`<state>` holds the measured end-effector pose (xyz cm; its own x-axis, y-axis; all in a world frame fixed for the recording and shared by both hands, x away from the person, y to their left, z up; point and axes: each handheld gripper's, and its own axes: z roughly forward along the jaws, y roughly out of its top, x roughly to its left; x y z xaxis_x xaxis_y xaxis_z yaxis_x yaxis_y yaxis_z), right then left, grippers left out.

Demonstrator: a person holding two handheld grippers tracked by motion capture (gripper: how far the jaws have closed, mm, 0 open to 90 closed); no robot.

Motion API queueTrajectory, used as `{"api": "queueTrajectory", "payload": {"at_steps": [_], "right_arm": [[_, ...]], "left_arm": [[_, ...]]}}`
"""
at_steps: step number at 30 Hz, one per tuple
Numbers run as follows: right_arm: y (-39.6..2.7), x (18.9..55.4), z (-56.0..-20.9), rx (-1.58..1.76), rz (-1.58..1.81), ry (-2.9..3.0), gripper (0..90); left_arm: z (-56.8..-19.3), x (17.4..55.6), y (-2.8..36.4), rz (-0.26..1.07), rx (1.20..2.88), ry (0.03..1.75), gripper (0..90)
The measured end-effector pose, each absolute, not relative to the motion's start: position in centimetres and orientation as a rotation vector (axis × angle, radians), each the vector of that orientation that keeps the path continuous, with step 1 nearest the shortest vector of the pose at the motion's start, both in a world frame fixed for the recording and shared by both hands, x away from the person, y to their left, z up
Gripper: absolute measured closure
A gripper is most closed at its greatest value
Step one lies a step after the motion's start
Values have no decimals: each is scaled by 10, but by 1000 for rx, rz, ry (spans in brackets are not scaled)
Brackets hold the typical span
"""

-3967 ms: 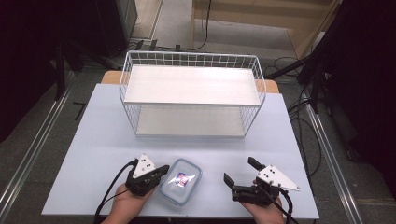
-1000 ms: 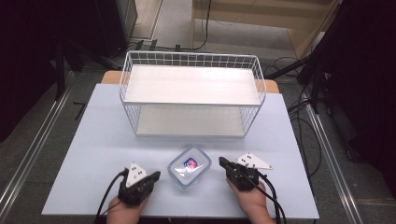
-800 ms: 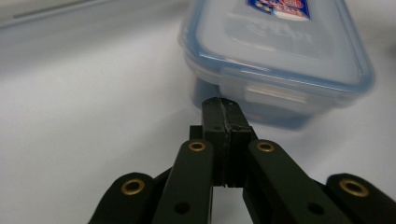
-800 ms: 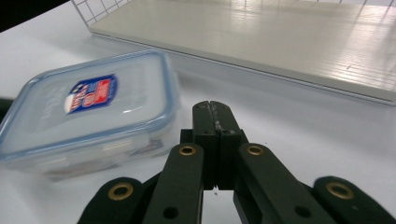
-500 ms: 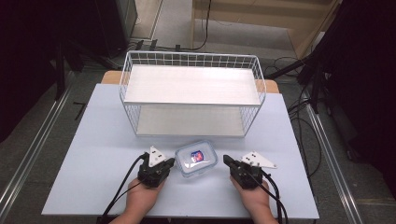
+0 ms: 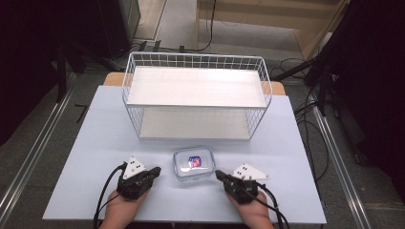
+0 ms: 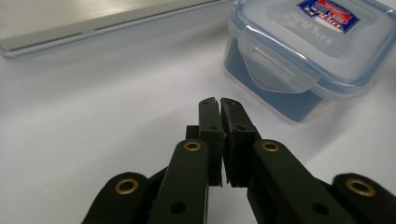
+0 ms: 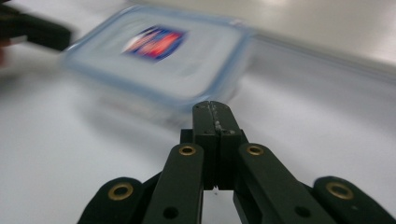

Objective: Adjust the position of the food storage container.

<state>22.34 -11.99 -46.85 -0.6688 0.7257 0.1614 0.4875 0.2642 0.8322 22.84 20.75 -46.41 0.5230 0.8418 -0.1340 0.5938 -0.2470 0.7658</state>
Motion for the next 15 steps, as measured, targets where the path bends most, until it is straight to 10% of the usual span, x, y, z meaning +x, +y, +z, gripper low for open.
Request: {"api": "queueTrajectory", "payload": {"at_steps": [15], "right_arm": [[-116, 273, -475, 1221, 1291, 2181, 900]], "left_arm": [[-465, 252, 176, 366, 2016, 1136, 900]]}}
